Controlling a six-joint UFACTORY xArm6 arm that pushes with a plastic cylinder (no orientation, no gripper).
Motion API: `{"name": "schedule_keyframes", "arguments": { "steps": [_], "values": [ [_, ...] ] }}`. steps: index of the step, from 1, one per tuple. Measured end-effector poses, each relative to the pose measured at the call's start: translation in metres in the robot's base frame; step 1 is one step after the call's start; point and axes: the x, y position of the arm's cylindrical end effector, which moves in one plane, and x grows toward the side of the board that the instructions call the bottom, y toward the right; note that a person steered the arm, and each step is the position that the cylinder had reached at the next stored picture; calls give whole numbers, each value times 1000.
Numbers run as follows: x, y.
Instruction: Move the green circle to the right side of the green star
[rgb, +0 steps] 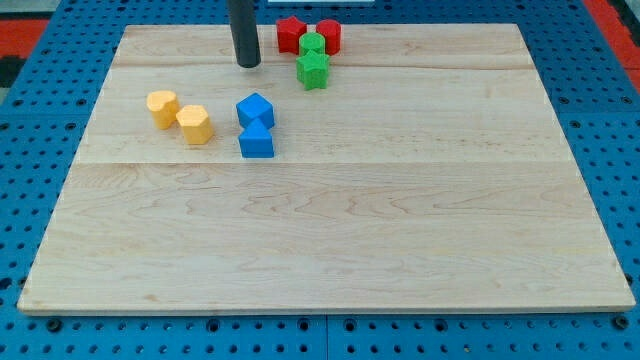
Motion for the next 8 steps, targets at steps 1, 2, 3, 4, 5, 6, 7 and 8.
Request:
{"name": "schedule_keyframes", "arguments": {
  "steps": [1, 2, 3, 4, 5, 6, 7, 8],
  "values": [
    [-2, 7],
    [-14, 7],
    [-20, 18],
    [-20, 76],
    [-18, 135],
    [-9, 171],
    [-22, 171],
    [-40, 196]
  ]
}}
